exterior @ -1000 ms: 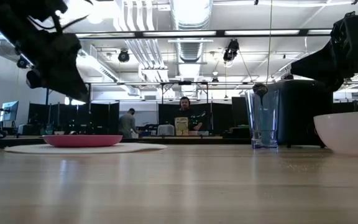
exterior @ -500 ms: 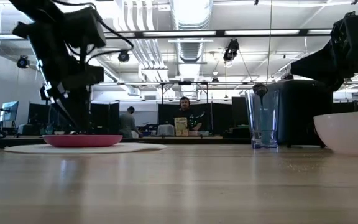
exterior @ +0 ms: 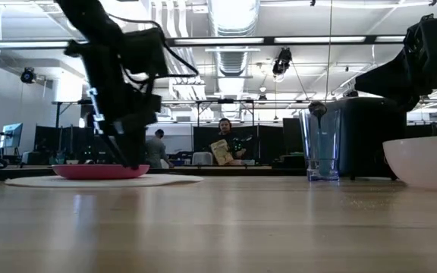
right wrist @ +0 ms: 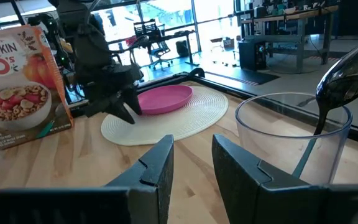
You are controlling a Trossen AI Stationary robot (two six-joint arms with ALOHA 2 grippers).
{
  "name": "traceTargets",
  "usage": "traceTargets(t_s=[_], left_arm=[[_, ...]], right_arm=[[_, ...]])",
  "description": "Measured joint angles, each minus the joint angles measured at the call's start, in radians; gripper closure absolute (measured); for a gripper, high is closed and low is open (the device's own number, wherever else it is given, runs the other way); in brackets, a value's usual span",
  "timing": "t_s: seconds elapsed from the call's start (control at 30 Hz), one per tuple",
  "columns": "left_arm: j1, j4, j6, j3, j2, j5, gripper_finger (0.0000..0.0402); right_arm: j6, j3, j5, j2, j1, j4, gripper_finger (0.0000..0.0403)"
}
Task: Arrange a breakfast setting
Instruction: Move the white mat to the middle of the table
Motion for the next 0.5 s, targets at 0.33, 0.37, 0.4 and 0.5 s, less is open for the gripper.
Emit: traceTargets(t_s=[0.33,0.37,0.4,0.5], left_arm=[[0.016,0.041,-0.029,0.043,0.116,-0.006,0.0241],[0.016,0.051,-0.035,0.041,0.119,0.004,0.0242],[0.017,0.063,-0.04,0.04,0.124,0.018,0.0242],[0.007,0.112,-0.054,0.036,0.136,0.057,0.0242]], right_arm=[[0.0,0.0,0.0,0.0,0.0,0.0,0.0303],[0.0,0.0,0.0,0.0,0.0,0.0,0.0303],[0.0,0.0,0.0,0.0,0.0,0.0,0.0303],[0.0,0.0,0.0,0.0,0.0,0.0,0.0303]])
